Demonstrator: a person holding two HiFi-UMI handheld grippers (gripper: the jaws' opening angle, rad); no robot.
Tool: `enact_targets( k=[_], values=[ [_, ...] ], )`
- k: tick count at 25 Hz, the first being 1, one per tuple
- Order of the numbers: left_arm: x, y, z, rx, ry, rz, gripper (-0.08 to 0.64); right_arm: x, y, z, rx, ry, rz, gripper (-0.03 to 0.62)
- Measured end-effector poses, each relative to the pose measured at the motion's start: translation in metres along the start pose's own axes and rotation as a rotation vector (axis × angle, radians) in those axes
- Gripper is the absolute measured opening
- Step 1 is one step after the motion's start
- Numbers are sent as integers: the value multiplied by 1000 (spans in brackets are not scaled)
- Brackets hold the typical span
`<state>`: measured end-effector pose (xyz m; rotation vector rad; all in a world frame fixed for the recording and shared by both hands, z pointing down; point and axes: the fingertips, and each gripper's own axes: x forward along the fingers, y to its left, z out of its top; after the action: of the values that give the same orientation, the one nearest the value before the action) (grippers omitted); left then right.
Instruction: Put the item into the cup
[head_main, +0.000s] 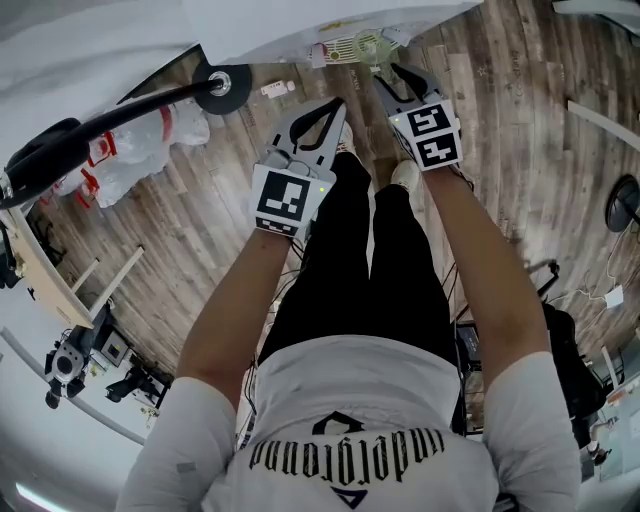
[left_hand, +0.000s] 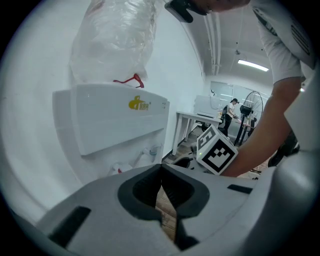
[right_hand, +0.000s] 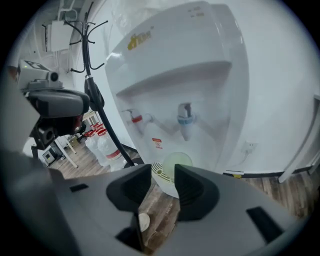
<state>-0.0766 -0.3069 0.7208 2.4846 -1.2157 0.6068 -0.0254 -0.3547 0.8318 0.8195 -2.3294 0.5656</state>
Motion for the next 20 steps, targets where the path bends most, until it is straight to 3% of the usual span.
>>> enact_targets(
  k=[6, 13, 20],
  values=[
    [-28, -25, 54, 55, -52, -14, 8, -76, 24, 39, -35, -70, 32, 141],
    [-79, -76, 134, 99, -129, -18, 8, -197, 37, 106, -73, -202, 26, 81],
    [-144, -122, 188, 182, -176, -29, 8, -305, 78, 149, -110, -297, 79, 43]
  ],
)
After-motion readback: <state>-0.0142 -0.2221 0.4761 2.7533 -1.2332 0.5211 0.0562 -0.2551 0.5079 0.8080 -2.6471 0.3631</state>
